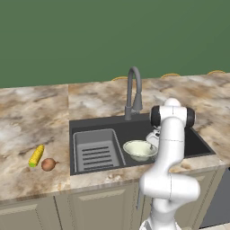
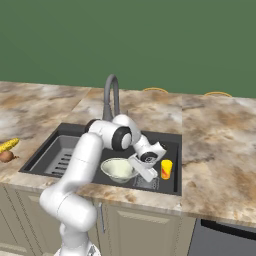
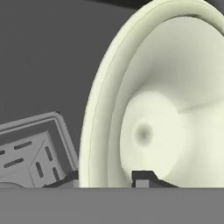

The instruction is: Remove the onion and corn from the sink. Then move the bowl and cup from the counter to the sink for washing.

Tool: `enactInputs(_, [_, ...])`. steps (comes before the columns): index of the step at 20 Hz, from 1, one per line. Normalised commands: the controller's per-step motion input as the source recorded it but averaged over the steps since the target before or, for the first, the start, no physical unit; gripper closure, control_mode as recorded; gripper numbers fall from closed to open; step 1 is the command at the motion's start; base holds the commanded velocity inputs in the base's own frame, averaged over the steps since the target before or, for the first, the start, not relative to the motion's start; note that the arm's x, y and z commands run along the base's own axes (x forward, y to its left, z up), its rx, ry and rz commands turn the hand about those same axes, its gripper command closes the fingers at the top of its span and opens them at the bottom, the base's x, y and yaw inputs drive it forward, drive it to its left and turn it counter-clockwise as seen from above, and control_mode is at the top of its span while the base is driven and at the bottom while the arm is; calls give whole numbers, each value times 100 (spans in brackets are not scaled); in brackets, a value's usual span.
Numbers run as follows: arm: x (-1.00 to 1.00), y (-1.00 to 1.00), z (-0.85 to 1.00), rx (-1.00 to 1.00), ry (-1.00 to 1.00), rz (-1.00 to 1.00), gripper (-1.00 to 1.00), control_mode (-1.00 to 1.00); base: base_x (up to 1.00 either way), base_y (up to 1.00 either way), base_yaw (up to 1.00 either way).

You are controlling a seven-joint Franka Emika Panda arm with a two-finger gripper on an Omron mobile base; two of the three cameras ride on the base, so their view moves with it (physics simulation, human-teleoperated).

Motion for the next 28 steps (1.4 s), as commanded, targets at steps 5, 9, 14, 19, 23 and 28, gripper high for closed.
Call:
enactInputs(5, [-10, 1, -3, 0, 0, 7, -100, -100, 0, 0, 0])
enactInputs(9, [-12, 0, 7, 0, 0, 5, -100, -100, 0, 0, 0])
enactInputs(14, [-12, 0, 24, 0, 0, 4, -100, -100, 0, 0, 0])
enactInputs(19, [-15, -2, 34, -1, 0, 3, -100, -100, 0, 0, 0])
enactInputs(23, [-22, -1, 36, -7, -6, 6, -100, -100, 0, 0, 0])
enactInputs(28, [-23, 0, 40, -7, -9, 6, -100, -100, 0, 0, 0])
